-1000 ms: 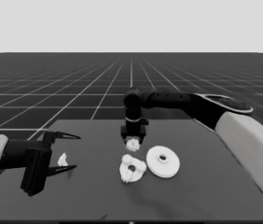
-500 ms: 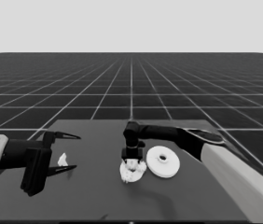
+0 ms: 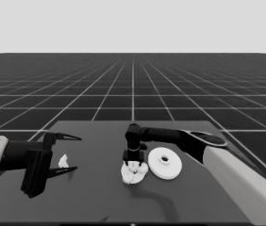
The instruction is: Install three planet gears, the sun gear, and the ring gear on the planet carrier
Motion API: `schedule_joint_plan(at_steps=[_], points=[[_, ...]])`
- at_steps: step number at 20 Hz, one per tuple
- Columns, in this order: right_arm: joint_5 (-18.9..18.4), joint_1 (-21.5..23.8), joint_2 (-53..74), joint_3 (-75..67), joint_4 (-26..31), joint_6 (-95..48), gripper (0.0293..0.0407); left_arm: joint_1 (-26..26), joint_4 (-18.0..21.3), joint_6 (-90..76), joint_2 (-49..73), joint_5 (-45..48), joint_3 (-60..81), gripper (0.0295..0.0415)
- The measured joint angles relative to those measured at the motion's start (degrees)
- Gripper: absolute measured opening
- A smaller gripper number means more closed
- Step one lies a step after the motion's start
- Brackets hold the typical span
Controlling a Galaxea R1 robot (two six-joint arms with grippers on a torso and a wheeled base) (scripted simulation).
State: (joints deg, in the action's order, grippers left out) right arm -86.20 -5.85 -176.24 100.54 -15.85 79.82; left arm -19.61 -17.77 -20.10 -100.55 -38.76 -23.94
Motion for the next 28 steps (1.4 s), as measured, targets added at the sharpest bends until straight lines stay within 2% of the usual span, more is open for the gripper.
schedule_joint_plan(at_steps=[28], points=[[0.0,-0.4,0.1,0.1,0.0,16.8,0.0309,0.0,0.0,0.0,0.0,0.0,0.0,0.0385]])
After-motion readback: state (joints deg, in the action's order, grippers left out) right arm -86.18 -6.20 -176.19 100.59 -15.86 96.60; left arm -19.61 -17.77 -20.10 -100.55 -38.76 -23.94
